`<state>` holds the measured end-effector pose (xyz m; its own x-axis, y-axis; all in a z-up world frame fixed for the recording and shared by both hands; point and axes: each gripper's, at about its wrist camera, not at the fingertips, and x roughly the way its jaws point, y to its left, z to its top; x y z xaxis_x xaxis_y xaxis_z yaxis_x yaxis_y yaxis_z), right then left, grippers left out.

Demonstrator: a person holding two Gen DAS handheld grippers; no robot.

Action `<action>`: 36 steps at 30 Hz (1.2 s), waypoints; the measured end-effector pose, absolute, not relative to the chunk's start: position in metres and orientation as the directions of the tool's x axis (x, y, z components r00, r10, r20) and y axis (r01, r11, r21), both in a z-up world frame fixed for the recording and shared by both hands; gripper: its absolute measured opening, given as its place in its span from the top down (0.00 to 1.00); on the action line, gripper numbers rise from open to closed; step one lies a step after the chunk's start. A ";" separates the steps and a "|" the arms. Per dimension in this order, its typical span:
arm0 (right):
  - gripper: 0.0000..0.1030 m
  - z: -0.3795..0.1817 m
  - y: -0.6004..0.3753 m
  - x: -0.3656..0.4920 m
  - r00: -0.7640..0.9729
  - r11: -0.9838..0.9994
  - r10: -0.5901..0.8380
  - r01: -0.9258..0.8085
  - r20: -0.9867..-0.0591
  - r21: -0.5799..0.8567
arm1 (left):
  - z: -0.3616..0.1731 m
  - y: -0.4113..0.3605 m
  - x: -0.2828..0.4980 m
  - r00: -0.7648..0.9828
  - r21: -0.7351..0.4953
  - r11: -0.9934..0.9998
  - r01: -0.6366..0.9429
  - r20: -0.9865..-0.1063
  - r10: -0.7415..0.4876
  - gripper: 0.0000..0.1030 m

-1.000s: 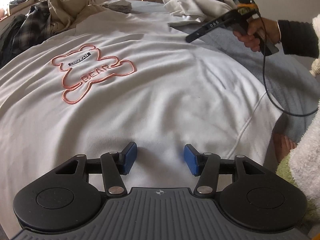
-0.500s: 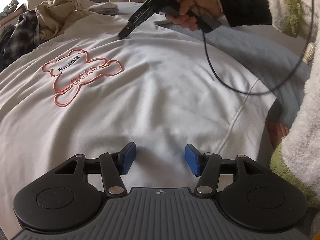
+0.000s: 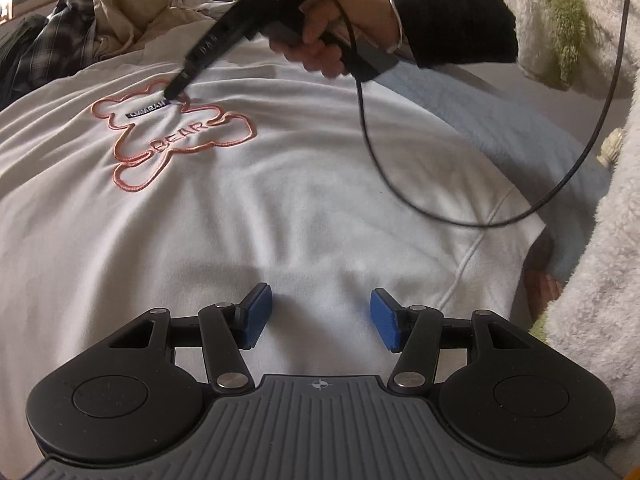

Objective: Fold clothes

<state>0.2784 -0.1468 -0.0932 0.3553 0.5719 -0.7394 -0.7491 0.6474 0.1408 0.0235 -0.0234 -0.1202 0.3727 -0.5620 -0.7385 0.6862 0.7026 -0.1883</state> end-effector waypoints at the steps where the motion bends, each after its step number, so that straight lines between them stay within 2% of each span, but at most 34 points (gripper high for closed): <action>1: 0.99 -0.089 -0.140 0.273 0.312 0.602 0.606 -0.781 -0.732 0.166 | -0.120 -0.022 0.024 0.370 -0.195 0.702 0.684 -0.737 -0.565 0.47; 4: 0.98 -0.092 -0.109 0.244 0.057 0.389 0.702 -0.866 -0.710 0.315 | -0.121 -0.019 0.026 0.362 -0.215 0.699 0.682 -0.732 -0.578 0.47; 5: 0.98 -0.097 -0.094 0.233 0.018 0.334 0.688 -0.895 -0.726 0.295 | -0.122 -0.018 0.027 0.360 -0.220 0.699 0.681 -0.730 -0.580 0.47; 8: 1.00 -0.117 -0.062 0.233 0.024 0.293 0.651 -0.930 -0.759 0.222 | -0.122 -0.019 0.024 0.362 -0.212 0.694 0.688 -0.728 -0.582 0.47; 13: 0.97 -0.110 -0.041 0.292 0.233 0.538 0.629 -0.820 -0.741 0.198 | -0.119 -0.017 0.021 0.368 -0.202 0.693 0.692 -0.727 -0.580 0.46; 15: 0.96 -0.100 -0.034 0.284 0.136 0.444 0.666 -0.862 -0.733 0.244 | -0.117 -0.015 0.021 0.370 -0.200 0.695 0.690 -0.729 -0.576 0.47; 17: 0.96 -0.097 -0.025 0.269 -0.051 0.291 0.691 -0.893 -0.721 0.343 | -0.114 -0.009 0.022 0.380 -0.193 0.703 0.685 -0.729 -0.570 0.47; 19: 0.96 -0.107 -0.008 0.246 -0.205 0.149 0.648 -0.910 -0.734 0.386 | -0.115 -0.004 0.023 0.378 -0.206 0.709 0.675 -0.729 -0.571 0.47; 21: 0.97 -0.125 0.015 0.223 -0.242 0.067 0.582 -0.937 -0.776 0.342 | -0.117 -0.001 0.025 0.370 -0.231 0.712 0.663 -0.726 -0.580 0.46; 22: 1.00 -0.129 0.025 0.224 -0.218 0.083 0.593 -0.941 -0.775 0.329 | -0.119 0.000 0.025 0.370 -0.235 0.713 0.660 -0.725 -0.581 0.46; 25: 1.00 -0.136 0.048 0.242 -0.069 0.219 0.667 -0.934 -0.742 0.284 | -0.119 -0.001 0.023 0.376 -0.227 0.710 0.666 -0.720 -0.583 0.46; 28: 1.00 -0.122 0.069 0.234 0.051 0.232 0.653 -0.963 -0.756 0.136 | -0.118 0.003 0.024 0.380 -0.234 0.715 0.659 -0.717 -0.585 0.46; 33: 0.98 -0.109 0.076 0.205 -0.293 -0.072 0.585 -0.948 -0.756 0.312 | -0.117 0.016 0.029 0.402 -0.247 0.738 0.628 -0.709 -0.580 0.46; 35: 0.99 -0.124 0.090 0.185 -0.316 -0.138 0.510 -0.948 -0.800 0.286 | -0.120 0.017 0.033 0.388 -0.276 0.740 0.613 -0.711 -0.587 0.46; 36: 1.00 -0.128 0.097 0.185 -0.276 -0.108 0.527 -0.960 -0.803 0.259 | -0.122 0.016 0.034 0.387 -0.278 0.739 0.614 -0.710 -0.588 0.46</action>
<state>0.1848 0.0975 -0.1279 -0.2761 0.5275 -0.8035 -0.9599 -0.1082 0.2588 0.0337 0.0161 -0.1215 0.3873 -0.5885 -0.7097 0.6135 0.7391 -0.2780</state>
